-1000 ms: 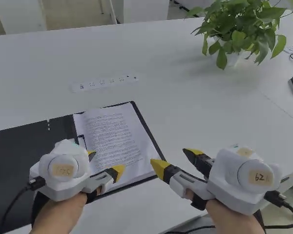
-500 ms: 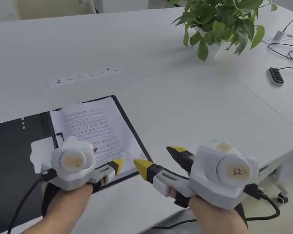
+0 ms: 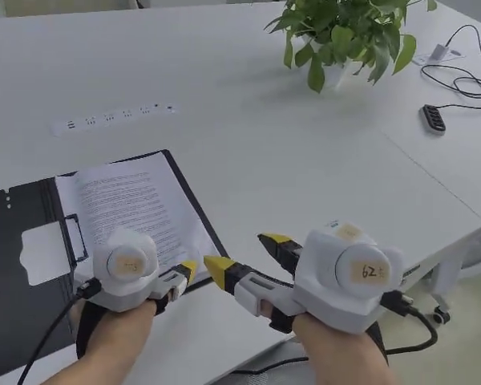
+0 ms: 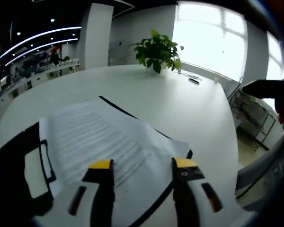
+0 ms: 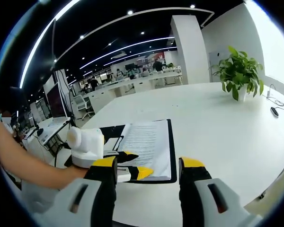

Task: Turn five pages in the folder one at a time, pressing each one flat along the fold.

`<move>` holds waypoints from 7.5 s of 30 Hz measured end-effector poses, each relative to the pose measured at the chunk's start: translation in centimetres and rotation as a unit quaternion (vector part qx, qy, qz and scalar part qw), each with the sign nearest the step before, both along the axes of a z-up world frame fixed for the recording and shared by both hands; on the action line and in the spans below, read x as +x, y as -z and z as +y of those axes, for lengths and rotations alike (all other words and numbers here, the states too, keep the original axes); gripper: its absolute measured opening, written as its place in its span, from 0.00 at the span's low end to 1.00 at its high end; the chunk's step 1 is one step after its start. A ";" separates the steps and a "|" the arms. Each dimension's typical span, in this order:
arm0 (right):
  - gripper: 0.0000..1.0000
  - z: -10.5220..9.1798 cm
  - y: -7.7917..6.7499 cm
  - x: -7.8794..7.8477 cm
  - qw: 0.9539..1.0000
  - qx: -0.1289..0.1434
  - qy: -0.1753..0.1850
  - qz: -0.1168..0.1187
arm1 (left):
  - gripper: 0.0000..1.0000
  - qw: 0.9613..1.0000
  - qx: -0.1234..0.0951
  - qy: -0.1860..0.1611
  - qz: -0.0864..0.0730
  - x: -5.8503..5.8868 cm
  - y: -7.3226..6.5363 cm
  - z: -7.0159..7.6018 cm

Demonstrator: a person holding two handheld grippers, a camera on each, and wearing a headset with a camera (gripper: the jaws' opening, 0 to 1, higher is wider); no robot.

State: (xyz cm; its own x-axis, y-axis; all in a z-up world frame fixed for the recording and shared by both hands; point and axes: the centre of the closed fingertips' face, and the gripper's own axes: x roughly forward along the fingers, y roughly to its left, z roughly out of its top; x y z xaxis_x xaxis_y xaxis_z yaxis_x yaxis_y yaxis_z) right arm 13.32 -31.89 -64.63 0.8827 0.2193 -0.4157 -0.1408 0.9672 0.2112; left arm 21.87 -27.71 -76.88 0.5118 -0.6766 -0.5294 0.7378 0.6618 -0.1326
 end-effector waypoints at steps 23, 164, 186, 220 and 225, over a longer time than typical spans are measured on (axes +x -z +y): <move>0.51 -0.4 0.6 0.0 1.000 0.001 -0.001 0.006 | 0.32 0.998 0.021 0.019 -0.061 -0.2 1.1 -0.7; 0.00 12.9 -0.9 6.5 0.988 0.139 -0.066 0.013 | 0.14 0.987 -0.105 -0.111 -0.056 -1.1 -10.9 16.2; 0.00 24.2 -0.4 6.9 0.978 0.152 -0.143 0.033 | 0.14 0.975 -0.088 -0.188 -0.081 -3.1 -11.8 27.6; 0.00 30.6 8.9 5.7 0.969 0.066 -0.209 0.118 | 0.15 0.970 -0.079 -0.225 -0.052 -6.5 -9.1 32.9; 0.00 30.8 10.0 5.6 0.968 0.062 -0.207 0.129 | 0.15 0.970 -0.077 -0.225 -0.047 -6.8 -8.8 33.0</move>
State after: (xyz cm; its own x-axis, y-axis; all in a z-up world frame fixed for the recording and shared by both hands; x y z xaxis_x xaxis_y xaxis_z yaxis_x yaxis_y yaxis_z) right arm 18.95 -1.13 -74.59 0.5791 0.5942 -0.5582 -0.4386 0.8042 0.4011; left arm 15.04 5.30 -68.12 0.8150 -0.4402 -0.3769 0.3920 0.8978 -0.2010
